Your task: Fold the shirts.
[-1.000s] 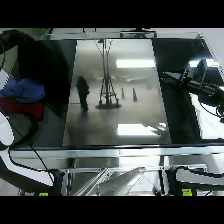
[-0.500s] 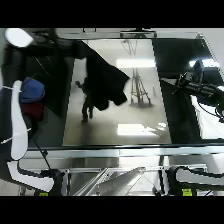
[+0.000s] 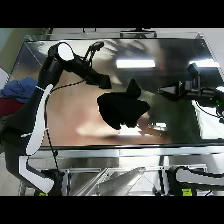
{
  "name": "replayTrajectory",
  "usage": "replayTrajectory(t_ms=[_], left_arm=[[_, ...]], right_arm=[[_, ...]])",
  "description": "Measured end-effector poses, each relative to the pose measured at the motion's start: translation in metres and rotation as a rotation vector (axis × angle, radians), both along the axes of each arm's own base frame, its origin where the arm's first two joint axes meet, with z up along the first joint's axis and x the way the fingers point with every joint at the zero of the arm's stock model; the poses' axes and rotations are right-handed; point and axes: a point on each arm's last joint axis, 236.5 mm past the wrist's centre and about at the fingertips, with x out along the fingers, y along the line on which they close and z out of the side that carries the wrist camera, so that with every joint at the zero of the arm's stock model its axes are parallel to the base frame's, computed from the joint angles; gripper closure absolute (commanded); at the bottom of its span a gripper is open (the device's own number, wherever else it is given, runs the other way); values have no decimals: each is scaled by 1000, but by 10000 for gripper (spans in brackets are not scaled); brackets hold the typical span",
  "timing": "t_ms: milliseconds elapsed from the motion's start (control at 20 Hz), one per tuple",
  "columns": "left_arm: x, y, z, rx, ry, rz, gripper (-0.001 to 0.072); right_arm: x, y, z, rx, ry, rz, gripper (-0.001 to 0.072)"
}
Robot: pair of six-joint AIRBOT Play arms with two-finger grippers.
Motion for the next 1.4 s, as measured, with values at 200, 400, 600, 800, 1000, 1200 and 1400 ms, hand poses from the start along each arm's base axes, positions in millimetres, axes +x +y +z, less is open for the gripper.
replayTrajectory(t_ms=[200,400,600,800,1000,1200,1400], left_arm=[[-68,29,-45,48,265,41,-7],[-115,18,-97,-16,352,162,2],[-125,-17,-132,-123,349,233,2],[-123,-43,-159,-135,353,233,11],[-121,-63,-172,-136,357,213,628],[-115,-72,-171,-146,342,203,707],[-107,-79,-150,-179,323,176,707]], right_arm=[[-18,2,-65,-142,111,10,316],[-30,10,-129,-257,194,-41,316],[-29,36,-172,-387,185,-49,318],[-21,67,-197,-485,138,-51,326],[-4,90,-193,-486,80,-68,447],[9,103,-181,-444,57,-93,691],[14,107,-164,-384,40,-86,691]])
